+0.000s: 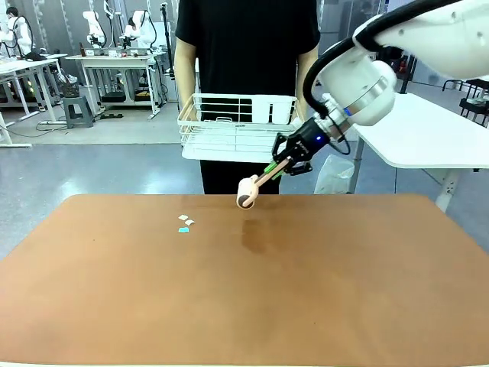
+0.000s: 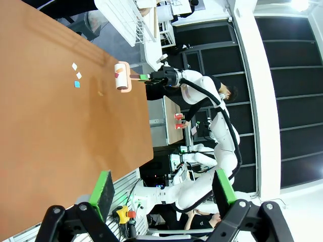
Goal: Clean the table.
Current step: Clean the table with the Lint Roller when the human lifts the Dish drying rack.
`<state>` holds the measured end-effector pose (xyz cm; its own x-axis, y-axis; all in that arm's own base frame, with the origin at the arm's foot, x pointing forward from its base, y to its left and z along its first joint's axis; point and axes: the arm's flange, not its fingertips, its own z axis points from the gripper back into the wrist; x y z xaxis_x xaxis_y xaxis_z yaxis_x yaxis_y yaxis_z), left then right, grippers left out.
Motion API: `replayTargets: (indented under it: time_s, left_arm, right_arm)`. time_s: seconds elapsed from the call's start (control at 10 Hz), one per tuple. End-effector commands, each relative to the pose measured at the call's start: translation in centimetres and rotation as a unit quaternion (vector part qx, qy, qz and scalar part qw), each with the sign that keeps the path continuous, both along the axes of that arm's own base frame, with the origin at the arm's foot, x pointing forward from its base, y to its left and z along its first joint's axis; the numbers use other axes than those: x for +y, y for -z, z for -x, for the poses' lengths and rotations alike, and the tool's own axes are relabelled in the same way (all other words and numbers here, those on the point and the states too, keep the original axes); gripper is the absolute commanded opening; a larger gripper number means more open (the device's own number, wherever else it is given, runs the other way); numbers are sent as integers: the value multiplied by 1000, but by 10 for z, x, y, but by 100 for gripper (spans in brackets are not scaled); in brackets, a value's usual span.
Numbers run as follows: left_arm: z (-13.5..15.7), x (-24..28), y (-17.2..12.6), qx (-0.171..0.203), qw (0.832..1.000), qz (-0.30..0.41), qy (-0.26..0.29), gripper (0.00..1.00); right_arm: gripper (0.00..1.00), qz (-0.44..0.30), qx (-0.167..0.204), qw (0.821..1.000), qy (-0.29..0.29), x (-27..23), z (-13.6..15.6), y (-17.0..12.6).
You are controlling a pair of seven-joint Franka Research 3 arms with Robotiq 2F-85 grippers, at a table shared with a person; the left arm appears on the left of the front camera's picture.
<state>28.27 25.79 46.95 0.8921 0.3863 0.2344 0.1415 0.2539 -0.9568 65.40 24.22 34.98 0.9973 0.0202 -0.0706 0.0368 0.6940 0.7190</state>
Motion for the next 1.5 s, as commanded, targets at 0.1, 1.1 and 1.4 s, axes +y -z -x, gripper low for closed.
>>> replayTargets:
  time_s: [0.1, 1.1, 1.4]
  left_arm:
    - [3, 3, -1, -12, 1000, 2, 6, 100]
    - [3, 3, -1, -12, 1000, 2, 6, 100]
    - [3, 3, -1, -12, 1000, 2, 6, 100]
  right_arm:
    - [21, -8, 16, 1000, -3, 44, -25, 23]
    - [21, 19, 28, 999, -40, 78, 3, 87]
    - [21, 38, 60, 997, -42, 95, -1, 110]
